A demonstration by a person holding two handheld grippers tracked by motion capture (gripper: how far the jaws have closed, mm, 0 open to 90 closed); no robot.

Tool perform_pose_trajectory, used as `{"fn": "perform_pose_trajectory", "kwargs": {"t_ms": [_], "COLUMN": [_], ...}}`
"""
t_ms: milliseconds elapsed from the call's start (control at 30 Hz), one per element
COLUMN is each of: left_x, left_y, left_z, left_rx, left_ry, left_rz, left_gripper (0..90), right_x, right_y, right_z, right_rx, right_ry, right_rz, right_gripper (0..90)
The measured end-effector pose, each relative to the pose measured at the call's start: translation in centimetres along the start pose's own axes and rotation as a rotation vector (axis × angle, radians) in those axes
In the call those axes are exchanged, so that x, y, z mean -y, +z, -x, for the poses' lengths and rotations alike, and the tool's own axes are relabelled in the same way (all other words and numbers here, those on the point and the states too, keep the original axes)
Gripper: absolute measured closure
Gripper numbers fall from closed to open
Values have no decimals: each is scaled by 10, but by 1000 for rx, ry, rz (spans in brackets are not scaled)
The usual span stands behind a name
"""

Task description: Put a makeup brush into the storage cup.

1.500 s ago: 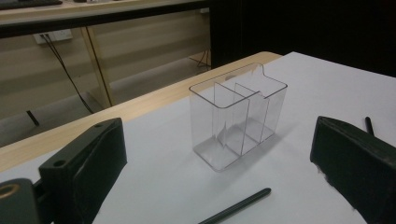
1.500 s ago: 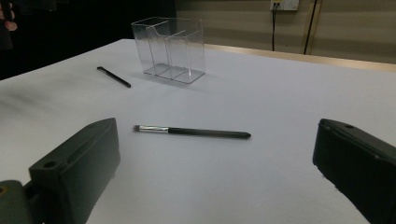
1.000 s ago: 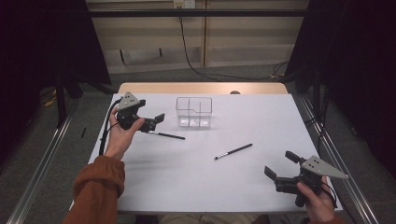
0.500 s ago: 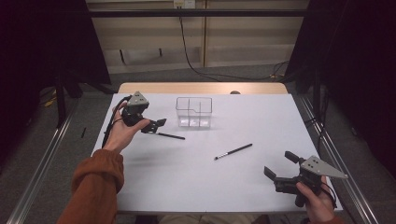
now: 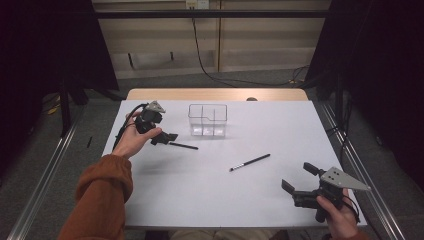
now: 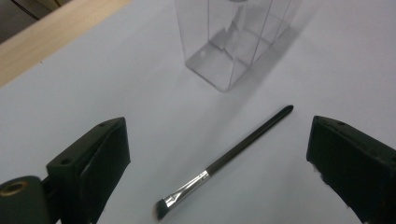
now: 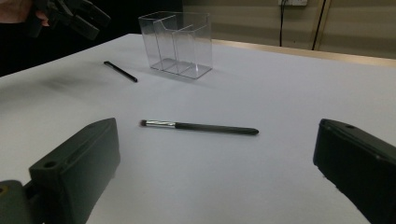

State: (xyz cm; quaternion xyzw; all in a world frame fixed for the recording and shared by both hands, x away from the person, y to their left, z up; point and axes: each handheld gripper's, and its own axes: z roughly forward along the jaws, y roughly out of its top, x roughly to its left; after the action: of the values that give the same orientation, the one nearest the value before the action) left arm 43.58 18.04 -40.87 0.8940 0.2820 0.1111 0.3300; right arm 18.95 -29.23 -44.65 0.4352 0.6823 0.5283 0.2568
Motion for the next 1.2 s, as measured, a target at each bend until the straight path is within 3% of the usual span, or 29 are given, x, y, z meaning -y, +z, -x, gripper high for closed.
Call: {"fn": "perform_pose_trajectory", "kwargs": {"t_ms": [100, 133, 167, 200, 233, 333, 400, 500, 600, 633, 667, 733, 800, 833, 1000, 1200], "left_x": [-2, -3, -4, -4, -5, -6, -6, -7, -6, -5, -5, -4, -6, -6, -8, -8], "left_y": [2, 4, 4, 5, 5, 10, 14, 18, 21, 24, 25, 29, 30, 32, 35, 46], "left_z": [-3, -3, -5, -4, -6, -6, -6, -8, -11, -11, -12, -11, -11, -10, -10, -6], "left_rx": [19, 24, 31, 42, 45, 52, 61, 41, 51, 60, 62, 80, 103, 105, 115, 118], "left_ry": [11, -2, 16, 1, 37, 57, 48, 91, 112, 91, 102, 82, 104, 84, 120, 185], "left_rz": [-38, -37, -55, -53, -83, -117, -136, -175, -213, -221, -249, -269, -290, -289, -335, -412], "left_gripper": [63, 63, 65, 66, 66, 60, 60, 63, 86, 94, 100, 102, 100, 90, 109, 225], "right_x": [0, 0, 0, 0, 1, 1, 1, 1, 1, 1, 1, 1, 1, 1, 2, 2], "right_y": [0, 0, 0, 0, 1, 1, 1, 1, 1, 1, 1, 1, 1, 1, 1, 1], "right_z": [0, 0, 0, -1, -1, -1, -1, -1, -1, -1, -1, -1, -1, -1, -1, -1], "right_rx": [-2, -3, -5, -5, -7, -9, -12, -14, -13, -15, -17, -16, -17, -17, -15, -14], "right_ry": [0, 0, -2, 0, 0, 0, 1, 0, -5, -4, -4, -5, -4, -3, 2, -5], "right_rz": [-3, -3, -3, -5, -10, -12, -12, -15, -21, -21, -22, -22, -21, -21, -22, -28], "right_gripper": [3, 3, 2, 2, 2, 1, 1, 1, 2, 1, 1, 2, 2, 2, 2, 2]}}
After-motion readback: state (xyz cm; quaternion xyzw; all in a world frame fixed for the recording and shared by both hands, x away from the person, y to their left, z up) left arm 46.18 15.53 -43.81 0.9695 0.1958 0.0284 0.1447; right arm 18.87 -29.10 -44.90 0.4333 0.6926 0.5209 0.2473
